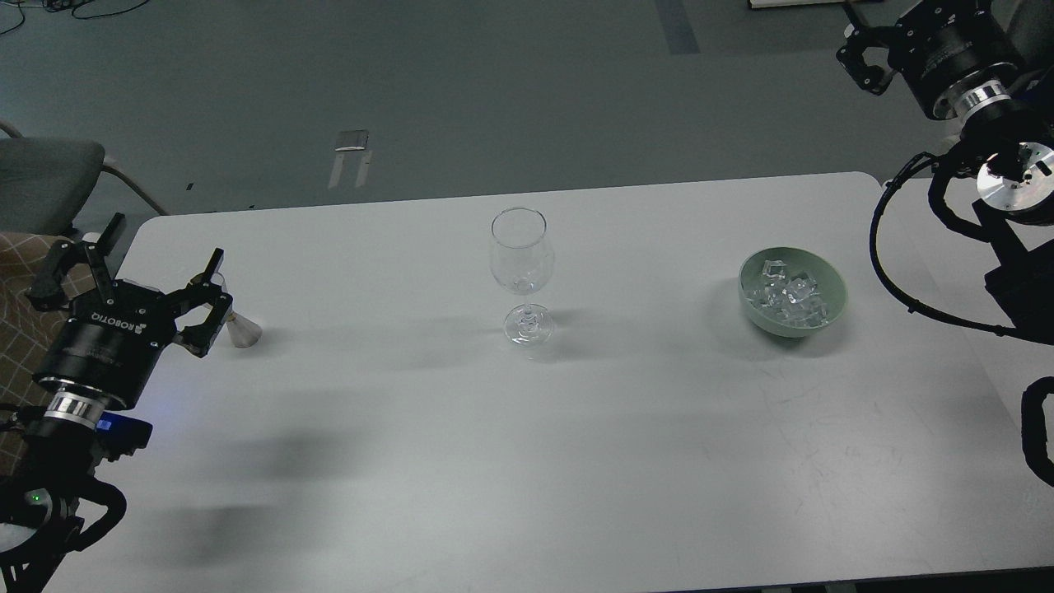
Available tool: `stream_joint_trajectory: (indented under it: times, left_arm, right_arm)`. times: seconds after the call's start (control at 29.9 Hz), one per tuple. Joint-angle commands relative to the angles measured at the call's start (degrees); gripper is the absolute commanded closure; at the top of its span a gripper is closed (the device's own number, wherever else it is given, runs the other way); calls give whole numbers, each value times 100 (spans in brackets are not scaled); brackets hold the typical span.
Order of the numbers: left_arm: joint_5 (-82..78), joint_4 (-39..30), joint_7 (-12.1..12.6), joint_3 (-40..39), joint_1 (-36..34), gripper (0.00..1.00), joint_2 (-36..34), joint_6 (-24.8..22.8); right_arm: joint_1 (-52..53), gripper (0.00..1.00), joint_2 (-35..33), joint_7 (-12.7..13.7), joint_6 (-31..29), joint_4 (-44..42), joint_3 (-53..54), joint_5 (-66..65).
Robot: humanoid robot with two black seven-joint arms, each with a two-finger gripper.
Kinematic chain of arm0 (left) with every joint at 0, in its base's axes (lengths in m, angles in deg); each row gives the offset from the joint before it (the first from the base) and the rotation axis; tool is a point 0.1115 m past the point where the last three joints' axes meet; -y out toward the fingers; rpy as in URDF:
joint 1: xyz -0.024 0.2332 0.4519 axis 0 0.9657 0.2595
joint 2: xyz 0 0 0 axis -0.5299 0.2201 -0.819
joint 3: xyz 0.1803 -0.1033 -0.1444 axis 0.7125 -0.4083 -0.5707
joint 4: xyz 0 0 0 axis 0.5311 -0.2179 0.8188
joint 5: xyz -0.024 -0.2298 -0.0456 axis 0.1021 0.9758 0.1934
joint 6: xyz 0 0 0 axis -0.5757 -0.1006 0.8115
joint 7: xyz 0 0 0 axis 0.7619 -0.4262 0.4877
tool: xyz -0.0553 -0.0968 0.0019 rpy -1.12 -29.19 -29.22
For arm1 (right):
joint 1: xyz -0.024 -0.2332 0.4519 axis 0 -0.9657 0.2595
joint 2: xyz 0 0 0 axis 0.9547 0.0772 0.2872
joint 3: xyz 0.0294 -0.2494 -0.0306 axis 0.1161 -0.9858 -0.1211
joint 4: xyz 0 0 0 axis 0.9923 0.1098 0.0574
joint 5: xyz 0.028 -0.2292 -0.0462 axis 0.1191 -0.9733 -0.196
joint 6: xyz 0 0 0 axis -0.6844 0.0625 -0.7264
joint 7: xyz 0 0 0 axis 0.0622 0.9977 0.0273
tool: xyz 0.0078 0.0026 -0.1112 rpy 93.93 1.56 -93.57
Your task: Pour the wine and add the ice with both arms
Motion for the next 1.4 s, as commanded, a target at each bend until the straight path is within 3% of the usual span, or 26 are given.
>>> stream_joint_trajectory:
  times: [0.0,0.1,0.37,0.53,0.77,0.97,1.37]
  left_arm:
    - [41,-10,-26,-239,341,5,377,235]
    - [32,34,1,-425,377,5,790,613]
    - [-29,192,36,-442,342,5,1231,755]
    - [-29,631,36,-443,333,15,1293,728]
    - [-29,1132,36,-451,79,17,1573,658]
    - [-38,1546,36,-390,-106,34,1793,228]
    - [-170,2389,62,-346,-589,36,1908,113]
  right_arm:
    - [-72,0,-80,1,-1,-4,-1,9]
    - [-126,0,-89,1,-1,14,-1,9]
    - [-126,0,-98,1,-1,14,-1,9]
    - [-117,0,-168,1,8,14,8,0]
    - [-117,0,-344,10,157,31,25,0]
    - [-117,0,-432,10,166,40,17,0]
    - [-126,0,-476,10,166,49,34,0]
